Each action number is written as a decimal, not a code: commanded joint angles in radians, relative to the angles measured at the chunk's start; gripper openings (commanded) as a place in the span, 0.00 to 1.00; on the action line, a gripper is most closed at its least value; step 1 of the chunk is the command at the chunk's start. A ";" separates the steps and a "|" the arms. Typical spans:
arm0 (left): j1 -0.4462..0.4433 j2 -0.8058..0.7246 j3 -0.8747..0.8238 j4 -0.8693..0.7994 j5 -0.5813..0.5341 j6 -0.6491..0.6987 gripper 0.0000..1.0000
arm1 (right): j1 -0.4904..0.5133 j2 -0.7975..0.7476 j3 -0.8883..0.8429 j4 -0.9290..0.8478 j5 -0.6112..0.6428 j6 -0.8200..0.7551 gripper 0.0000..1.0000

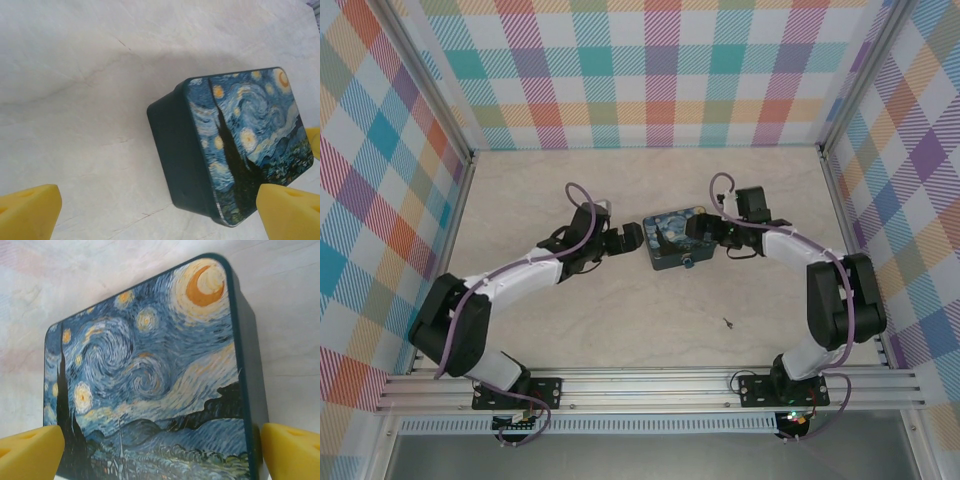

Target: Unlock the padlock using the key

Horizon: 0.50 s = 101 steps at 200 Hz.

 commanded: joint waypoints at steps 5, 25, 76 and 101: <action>-0.004 -0.088 0.040 -0.090 -0.118 0.092 1.00 | 0.062 -0.039 -0.049 0.001 -0.030 0.044 1.00; -0.004 -0.125 0.045 -0.117 -0.159 0.118 1.00 | 0.123 -0.067 -0.087 0.019 -0.014 0.090 0.99; -0.004 -0.189 0.040 -0.119 -0.191 0.134 1.00 | 0.187 -0.222 -0.147 -0.126 0.141 0.129 0.98; -0.004 -0.215 0.033 -0.120 -0.211 0.148 1.00 | 0.188 -0.345 -0.140 -0.374 0.263 0.125 0.94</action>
